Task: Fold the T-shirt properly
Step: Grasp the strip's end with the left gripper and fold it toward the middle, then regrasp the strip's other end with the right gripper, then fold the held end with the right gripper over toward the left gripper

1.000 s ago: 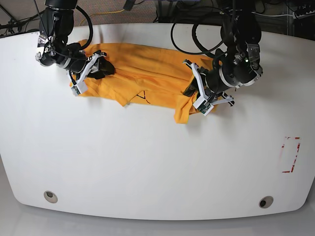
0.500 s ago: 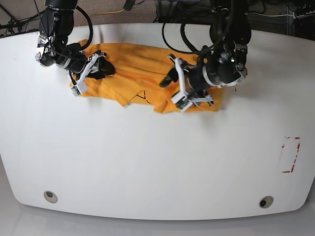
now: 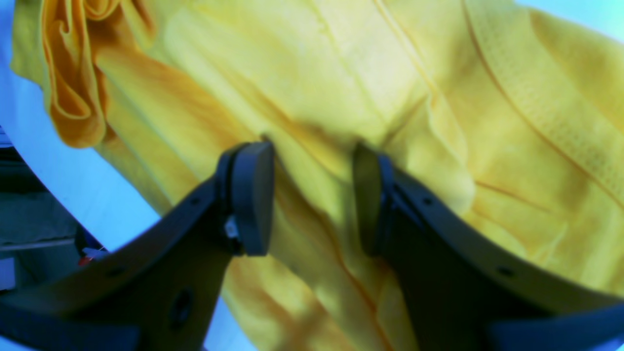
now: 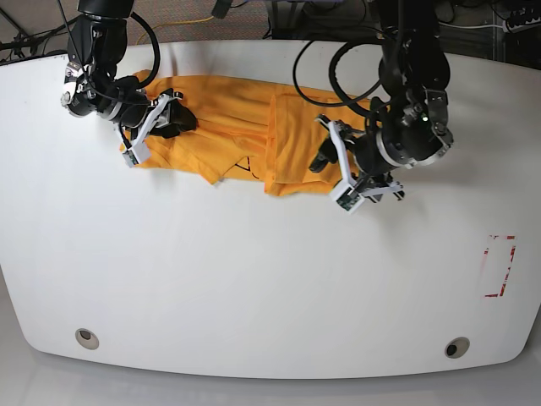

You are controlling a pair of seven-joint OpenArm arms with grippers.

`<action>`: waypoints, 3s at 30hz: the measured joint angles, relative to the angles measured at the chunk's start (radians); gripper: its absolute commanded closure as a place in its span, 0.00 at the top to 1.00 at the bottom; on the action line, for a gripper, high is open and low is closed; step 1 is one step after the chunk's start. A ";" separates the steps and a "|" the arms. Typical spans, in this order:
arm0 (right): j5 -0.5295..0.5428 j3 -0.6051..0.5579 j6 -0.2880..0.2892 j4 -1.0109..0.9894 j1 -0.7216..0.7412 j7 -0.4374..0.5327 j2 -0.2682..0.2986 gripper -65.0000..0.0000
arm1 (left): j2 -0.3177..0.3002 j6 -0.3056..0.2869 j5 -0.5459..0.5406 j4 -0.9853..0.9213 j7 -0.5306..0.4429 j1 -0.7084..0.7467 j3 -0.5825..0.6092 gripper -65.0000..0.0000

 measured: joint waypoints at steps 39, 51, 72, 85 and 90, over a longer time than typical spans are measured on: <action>0.347 0.423 0.006 -0.249 0.008 -0.098 -0.025 0.78 | -0.111 0.000 0.001 -0.217 -0.123 0.122 -0.147 0.10; 0.308 0.307 -0.095 -0.117 0.010 -0.124 -0.124 0.44 | -0.112 0.000 0.002 -0.223 -0.123 0.122 -0.148 0.10; 0.188 0.134 -0.223 0.310 0.025 -0.133 -0.154 0.00 | -0.075 0.001 -0.035 -0.344 -0.168 0.080 -0.143 0.10; 0.107 -0.135 -0.222 0.360 0.141 -0.124 -0.221 0.00 | -0.042 0.031 -0.047 -0.349 -0.169 0.083 -0.073 0.10; 0.018 -0.267 -0.223 0.318 0.195 -0.060 -0.222 0.00 | -0.042 0.031 -0.047 -0.347 -0.168 0.083 -0.073 0.10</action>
